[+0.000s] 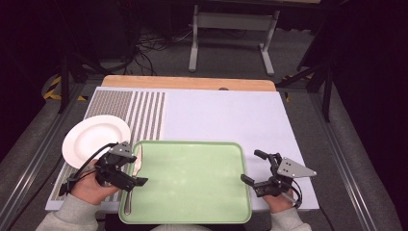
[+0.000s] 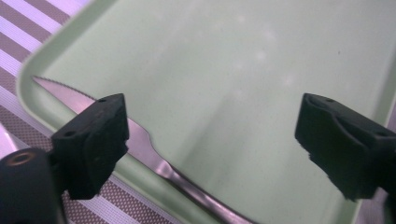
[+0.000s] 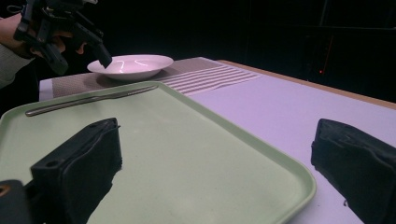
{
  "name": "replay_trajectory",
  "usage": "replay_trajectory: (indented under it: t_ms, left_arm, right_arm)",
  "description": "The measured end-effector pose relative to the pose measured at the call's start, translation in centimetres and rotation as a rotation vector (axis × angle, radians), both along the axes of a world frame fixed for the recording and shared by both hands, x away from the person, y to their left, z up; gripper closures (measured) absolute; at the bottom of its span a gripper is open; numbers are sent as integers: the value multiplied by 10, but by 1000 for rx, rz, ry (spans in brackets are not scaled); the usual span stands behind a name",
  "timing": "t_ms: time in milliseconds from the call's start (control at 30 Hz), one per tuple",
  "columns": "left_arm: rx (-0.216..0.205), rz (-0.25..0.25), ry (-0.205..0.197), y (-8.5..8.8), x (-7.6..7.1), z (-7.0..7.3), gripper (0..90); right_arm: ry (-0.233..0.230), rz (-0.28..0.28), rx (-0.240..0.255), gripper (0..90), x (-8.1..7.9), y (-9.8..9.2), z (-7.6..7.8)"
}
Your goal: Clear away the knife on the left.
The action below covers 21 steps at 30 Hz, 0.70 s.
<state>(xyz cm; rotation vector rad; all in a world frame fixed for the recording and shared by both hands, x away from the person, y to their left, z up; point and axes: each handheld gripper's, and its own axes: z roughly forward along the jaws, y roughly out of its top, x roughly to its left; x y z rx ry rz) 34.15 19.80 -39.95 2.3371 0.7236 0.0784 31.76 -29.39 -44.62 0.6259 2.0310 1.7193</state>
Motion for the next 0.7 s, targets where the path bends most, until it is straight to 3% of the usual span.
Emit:
replay_trajectory:
  t_ms: [67, 100, 367, 433, 467, 533, 567, 700]
  left_arm:
    - [-34, -5, -37, 5, -3, 2, 35]
    - [-34, -5, -37, 5, -3, 2, 23]
    - [-135, 0, -154, 23, -16, -4, 3]
    - [-194, 1, -194, 31, -20, -8, 3]
    - [-194, 1, -194, 31, -20, -8, 4]
    - [-251, 13, -245, 38, -21, -17, 5]
    - [-251, 13, -245, 38, -21, -17, 4]
    - [-390, 30, -302, 52, -25, -31, 5]
  right_arm:
    - [-1, -1, 0, 23, 0, 0, 0]
    - [-1, -1, 0, 23, 0, 0, 0]
    - [-5, 1, 1, 23, -1, 0, 1]
    - [-5, 3, 1, 23, -1, 0, 1]
    - [-5, 3, 1, 23, -1, 0, 1]
    - [-6, 4, -1, 23, -1, 0, 1]
    - [-6, 4, -1, 23, -1, 0, 1]
    - [-8, 5, -3, 23, -1, 0, 1]
